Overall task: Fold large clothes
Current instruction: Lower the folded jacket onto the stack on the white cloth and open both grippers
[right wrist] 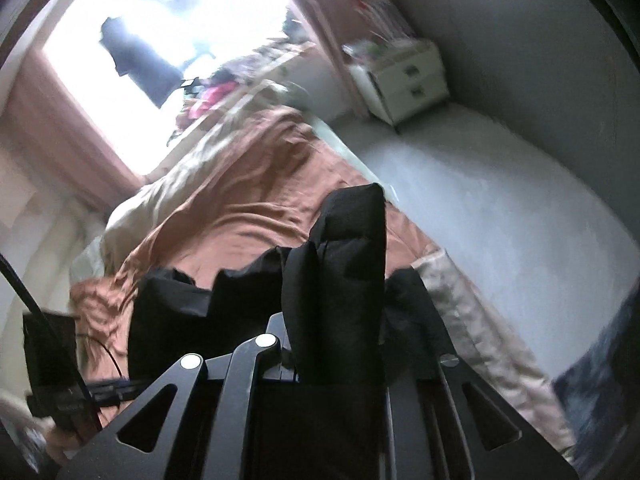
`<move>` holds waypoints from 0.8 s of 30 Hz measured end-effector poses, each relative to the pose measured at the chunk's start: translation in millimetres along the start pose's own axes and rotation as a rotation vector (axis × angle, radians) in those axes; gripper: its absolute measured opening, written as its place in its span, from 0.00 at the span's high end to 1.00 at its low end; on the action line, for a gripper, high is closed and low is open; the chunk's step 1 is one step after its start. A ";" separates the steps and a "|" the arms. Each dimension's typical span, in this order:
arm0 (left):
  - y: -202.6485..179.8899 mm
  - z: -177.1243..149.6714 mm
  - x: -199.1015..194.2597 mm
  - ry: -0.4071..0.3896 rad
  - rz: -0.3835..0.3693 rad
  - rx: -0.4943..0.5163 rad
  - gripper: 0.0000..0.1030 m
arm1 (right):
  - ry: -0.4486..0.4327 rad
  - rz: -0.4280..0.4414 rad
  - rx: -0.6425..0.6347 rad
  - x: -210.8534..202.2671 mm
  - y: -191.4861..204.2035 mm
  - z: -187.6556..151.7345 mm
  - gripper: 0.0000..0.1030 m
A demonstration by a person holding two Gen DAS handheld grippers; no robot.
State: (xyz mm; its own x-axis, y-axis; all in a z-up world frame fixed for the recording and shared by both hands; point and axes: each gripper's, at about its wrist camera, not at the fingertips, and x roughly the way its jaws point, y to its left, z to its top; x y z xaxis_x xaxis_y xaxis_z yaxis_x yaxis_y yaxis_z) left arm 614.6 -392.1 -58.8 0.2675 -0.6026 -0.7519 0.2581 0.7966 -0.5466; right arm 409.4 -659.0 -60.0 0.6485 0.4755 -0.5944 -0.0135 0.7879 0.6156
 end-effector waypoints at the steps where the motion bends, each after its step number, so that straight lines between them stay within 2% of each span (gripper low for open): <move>1: 4.7 2.7 4.6 0.008 -0.005 -0.007 0.64 | 0.008 -0.026 0.036 1.5 -4.0 0.3 0.81; 3: 11.6 7.3 11.2 0.010 -0.001 -0.004 0.54 | -0.001 -0.078 0.063 -0.7 -2.4 1.6 0.54; 4: 14.3 9.5 12.5 0.002 0.010 0.004 0.53 | -0.013 -0.095 0.070 -8.1 -1.2 4.5 0.28; 5: 15.5 10.8 12.5 -0.003 0.013 0.008 0.51 | -0.021 -0.103 0.073 -13.8 3.2 9.0 0.17; 9: 28.7 15.8 14.4 -0.001 0.003 -0.018 0.49 | -0.056 -0.146 0.086 -56.7 18.5 -7.5 0.17; 11: 36.9 15.4 9.3 -0.015 0.004 -0.022 0.48 | -0.086 -0.122 0.083 -83.8 24.5 -28.8 0.17; 13: 46.4 13.8 3.2 -0.028 -0.011 -0.039 0.43 | -0.126 -0.103 0.074 -119.8 24.6 -59.5 0.17; 15: 60.2 10.7 -0.8 -0.039 -0.022 -0.073 0.23 | -0.155 -0.084 0.072 -153.1 22.8 -98.8 0.17; 17: 69.3 8.4 1.2 -0.043 -0.032 -0.091 0.18 | -0.179 -0.067 0.091 -176.9 10.3 -131.5 0.17; 19: 74.2 2.7 9.8 -0.011 -0.068 -0.116 0.18 | -0.203 -0.076 0.137 -199.7 -11.5 -168.2 0.17; 22: 71.8 -6.7 27.6 0.044 -0.130 -0.145 0.18 | -0.227 -0.135 0.186 -221.1 -33.8 -211.0 0.17; 24: 64.1 -8.3 34.5 0.043 -0.122 -0.131 0.20 | -0.239 -0.146 0.222 -226.6 -38.5 -231.1 0.17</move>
State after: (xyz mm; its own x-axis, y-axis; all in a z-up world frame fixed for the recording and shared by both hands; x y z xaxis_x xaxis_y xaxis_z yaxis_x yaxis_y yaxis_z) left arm 632.7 -361.4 -122.8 0.2006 -0.6946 -0.6908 0.1625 0.7190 -0.6757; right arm 87.0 -706.7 -68.5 0.7914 0.2382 -0.5629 0.2414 0.7243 0.6458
